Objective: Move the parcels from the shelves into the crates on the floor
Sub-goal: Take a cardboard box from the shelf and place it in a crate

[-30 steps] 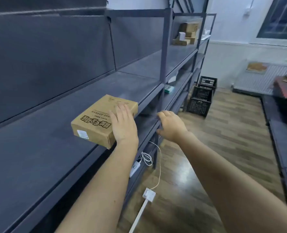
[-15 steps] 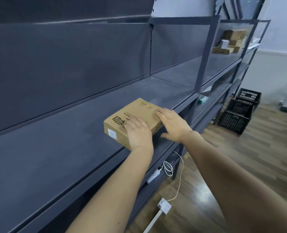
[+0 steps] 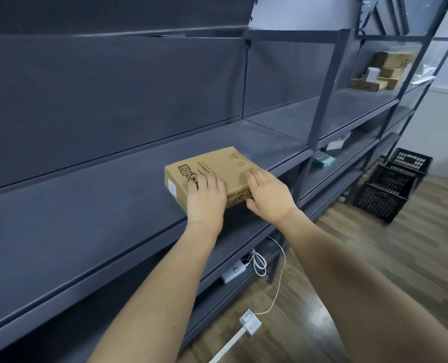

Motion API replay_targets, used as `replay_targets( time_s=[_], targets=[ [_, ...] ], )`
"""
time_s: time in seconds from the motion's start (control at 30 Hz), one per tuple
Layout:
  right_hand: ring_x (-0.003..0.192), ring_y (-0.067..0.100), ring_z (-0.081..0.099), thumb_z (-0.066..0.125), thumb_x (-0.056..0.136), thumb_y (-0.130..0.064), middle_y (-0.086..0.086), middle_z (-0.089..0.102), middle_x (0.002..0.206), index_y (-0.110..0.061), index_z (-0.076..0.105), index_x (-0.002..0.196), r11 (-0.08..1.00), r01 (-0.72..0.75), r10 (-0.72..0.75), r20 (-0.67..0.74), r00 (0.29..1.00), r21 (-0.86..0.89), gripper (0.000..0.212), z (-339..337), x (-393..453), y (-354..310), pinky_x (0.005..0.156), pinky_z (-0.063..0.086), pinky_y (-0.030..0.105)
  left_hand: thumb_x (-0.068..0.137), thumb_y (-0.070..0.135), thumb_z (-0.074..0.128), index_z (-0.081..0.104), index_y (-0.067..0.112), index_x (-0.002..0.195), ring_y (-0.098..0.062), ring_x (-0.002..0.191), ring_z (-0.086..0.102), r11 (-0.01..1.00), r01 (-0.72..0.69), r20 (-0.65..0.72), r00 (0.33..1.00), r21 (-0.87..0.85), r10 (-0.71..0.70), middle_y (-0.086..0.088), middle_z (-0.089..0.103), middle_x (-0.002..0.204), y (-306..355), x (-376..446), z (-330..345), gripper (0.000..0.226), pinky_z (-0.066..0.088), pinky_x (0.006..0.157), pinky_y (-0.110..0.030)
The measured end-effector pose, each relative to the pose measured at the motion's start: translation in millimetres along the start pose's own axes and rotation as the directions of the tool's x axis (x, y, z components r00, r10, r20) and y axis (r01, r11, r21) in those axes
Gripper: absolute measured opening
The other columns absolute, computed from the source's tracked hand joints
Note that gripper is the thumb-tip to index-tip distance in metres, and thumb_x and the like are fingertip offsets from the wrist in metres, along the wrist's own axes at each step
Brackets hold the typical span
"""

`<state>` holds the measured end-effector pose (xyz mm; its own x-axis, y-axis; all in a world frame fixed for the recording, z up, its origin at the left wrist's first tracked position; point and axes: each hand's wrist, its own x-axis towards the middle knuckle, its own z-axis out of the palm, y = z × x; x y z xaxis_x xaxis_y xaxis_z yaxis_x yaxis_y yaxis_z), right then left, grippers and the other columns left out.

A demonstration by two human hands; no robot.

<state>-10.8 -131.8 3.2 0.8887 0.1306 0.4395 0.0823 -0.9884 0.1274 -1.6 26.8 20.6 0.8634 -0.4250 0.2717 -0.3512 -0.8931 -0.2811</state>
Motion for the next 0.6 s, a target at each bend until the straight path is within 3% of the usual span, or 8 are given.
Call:
replay_targets(
  time_s=[0.1, 0.3, 0.43, 0.53, 0.6],
  targets=[
    [0.092, 0.033, 0.061, 0.076, 0.056, -0.022, 0.013, 0.063, 0.101, 0.000, 0.061, 0.105, 0.999, -0.040, 0.040, -0.052, 0.998, -0.008, 0.055, -12, -18, 23, 0.079, 0.052, 0.033, 0.081, 0.021, 0.064, 0.030, 0.008, 0.135, -0.027, 0.117, 0.043, 0.997, -0.077, -0.111, 0.991, 0.009, 0.077, -0.009, 0.042, 0.129, 14, 6, -15, 0.065, 0.035, 0.096, -0.035],
    [0.088, 0.031, 0.057, 0.067, 0.057, -0.028, 0.013, 0.061, 0.098, 0.000, 0.060, 0.100, 0.983, -0.128, 0.118, -0.080, 0.990, -0.130, 0.052, -42, -88, 85, 0.085, 0.045, 0.034, 0.076, 0.016, 0.067, 0.035, 0.011, 0.130, -0.025, 0.114, 0.047, 0.974, -0.212, -0.151, 0.968, -0.076, 0.199, -0.007, 0.047, 0.126, 93, 7, -35, 0.063, 0.038, 0.095, -0.034],
    [0.085, 0.031, 0.054, 0.060, 0.062, -0.033, 0.013, 0.061, 0.098, -0.002, 0.059, 0.099, 0.950, -0.257, 0.253, -0.048, 0.966, -0.177, 0.048, -53, -166, 130, 0.084, 0.042, 0.035, 0.060, 0.026, 0.079, 0.057, 0.015, 0.112, -0.021, 0.088, 0.060, 0.927, -0.367, -0.266, 0.903, -0.073, 0.337, -0.001, 0.061, 0.098, 170, -5, -37, 0.057, 0.049, 0.084, -0.034],
    [0.086, 0.027, 0.046, 0.051, 0.064, -0.036, 0.012, 0.061, 0.094, -0.003, 0.055, 0.096, 0.915, -0.356, 0.353, -0.050, 0.934, -0.189, 0.047, -61, -230, 155, 0.083, 0.036, 0.033, 0.077, 0.024, 0.067, 0.043, 0.012, 0.128, -0.024, 0.106, 0.053, 0.880, -0.469, -0.279, 0.857, -0.077, 0.433, -0.003, 0.054, 0.114, 233, -25, -35, 0.058, 0.039, 0.099, -0.037],
    [0.093, 0.027, 0.044, 0.063, 0.059, -0.030, 0.014, 0.061, 0.096, -0.002, 0.054, 0.096, 0.888, -0.413, 0.411, -0.054, 0.910, -0.202, 0.047, -62, -269, 168, 0.087, 0.036, 0.034, 0.081, 0.024, 0.064, 0.037, 0.011, 0.135, -0.025, 0.113, 0.050, 0.847, -0.527, -0.300, 0.821, -0.069, 0.486, -0.005, 0.051, 0.122, 269, -41, -36, 0.062, 0.036, 0.103, -0.037]
  ],
)
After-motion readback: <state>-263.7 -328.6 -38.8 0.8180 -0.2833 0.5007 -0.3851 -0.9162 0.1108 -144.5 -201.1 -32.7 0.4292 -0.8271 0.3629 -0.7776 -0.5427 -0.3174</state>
